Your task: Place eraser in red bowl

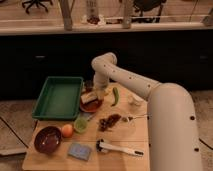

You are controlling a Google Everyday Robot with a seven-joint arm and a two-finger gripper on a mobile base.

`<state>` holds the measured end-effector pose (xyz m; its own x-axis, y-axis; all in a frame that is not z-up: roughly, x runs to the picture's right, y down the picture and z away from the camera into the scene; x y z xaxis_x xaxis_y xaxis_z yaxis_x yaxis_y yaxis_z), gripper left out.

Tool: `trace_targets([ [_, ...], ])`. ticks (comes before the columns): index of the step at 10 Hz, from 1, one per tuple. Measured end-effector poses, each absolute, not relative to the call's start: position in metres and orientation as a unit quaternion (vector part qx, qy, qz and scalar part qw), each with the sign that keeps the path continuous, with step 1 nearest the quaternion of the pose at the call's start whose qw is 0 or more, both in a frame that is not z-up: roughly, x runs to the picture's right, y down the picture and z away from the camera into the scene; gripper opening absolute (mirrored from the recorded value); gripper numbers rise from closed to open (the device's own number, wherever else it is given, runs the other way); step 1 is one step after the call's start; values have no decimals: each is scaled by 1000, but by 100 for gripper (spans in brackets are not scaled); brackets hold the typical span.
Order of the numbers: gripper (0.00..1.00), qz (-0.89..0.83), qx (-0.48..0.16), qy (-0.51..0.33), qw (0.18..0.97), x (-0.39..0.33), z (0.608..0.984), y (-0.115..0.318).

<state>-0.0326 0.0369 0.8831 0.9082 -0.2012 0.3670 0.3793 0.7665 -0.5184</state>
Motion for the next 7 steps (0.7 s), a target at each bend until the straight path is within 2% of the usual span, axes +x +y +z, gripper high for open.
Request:
trace_targets([
  [7,80,-164,-307,-150,926,-31,885,41],
])
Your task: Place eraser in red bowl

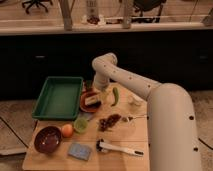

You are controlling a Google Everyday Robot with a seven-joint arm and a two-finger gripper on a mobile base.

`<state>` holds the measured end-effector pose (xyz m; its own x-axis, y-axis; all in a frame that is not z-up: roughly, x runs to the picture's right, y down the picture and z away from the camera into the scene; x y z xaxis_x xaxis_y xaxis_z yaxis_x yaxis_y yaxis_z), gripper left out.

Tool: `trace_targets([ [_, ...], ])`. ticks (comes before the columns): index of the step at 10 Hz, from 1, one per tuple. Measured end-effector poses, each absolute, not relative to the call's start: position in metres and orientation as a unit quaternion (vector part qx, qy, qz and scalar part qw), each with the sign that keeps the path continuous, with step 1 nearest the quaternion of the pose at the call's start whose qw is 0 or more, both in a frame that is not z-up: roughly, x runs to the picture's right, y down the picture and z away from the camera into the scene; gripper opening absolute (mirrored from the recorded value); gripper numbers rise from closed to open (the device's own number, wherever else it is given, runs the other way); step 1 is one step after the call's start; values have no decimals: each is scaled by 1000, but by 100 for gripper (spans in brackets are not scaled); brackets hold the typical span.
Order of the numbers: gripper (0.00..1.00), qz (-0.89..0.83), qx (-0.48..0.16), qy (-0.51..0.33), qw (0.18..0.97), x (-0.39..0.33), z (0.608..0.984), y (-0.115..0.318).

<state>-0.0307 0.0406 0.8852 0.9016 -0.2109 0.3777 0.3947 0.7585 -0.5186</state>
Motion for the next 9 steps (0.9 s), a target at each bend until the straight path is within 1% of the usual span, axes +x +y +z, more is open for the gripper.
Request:
trace_targets([
  [9,80,-161,-309,-159,924,-30,881,38],
])
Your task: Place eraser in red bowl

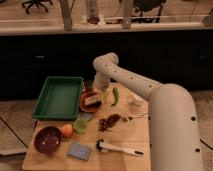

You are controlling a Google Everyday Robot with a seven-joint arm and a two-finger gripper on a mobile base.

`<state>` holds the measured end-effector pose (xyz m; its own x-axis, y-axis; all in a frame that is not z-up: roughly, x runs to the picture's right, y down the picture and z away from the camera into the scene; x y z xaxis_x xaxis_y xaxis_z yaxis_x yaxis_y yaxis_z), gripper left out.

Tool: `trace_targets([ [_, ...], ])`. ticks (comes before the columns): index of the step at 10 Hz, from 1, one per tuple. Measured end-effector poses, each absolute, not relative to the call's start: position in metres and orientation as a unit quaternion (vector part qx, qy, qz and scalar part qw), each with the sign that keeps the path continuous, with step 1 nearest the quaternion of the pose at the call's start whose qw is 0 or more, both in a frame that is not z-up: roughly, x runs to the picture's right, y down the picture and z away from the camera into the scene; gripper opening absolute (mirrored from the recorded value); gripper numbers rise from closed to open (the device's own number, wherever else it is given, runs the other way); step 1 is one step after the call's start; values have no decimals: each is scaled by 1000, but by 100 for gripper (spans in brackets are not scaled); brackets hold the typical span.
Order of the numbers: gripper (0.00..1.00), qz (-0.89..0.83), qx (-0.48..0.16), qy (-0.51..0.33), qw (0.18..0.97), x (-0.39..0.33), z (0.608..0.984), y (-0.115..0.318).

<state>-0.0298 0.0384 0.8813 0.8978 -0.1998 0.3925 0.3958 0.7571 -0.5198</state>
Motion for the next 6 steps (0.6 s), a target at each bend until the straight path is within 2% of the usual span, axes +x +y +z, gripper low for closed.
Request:
trace_targets([
  [6,80,-159,-315,-158,922,-29,881,38],
])
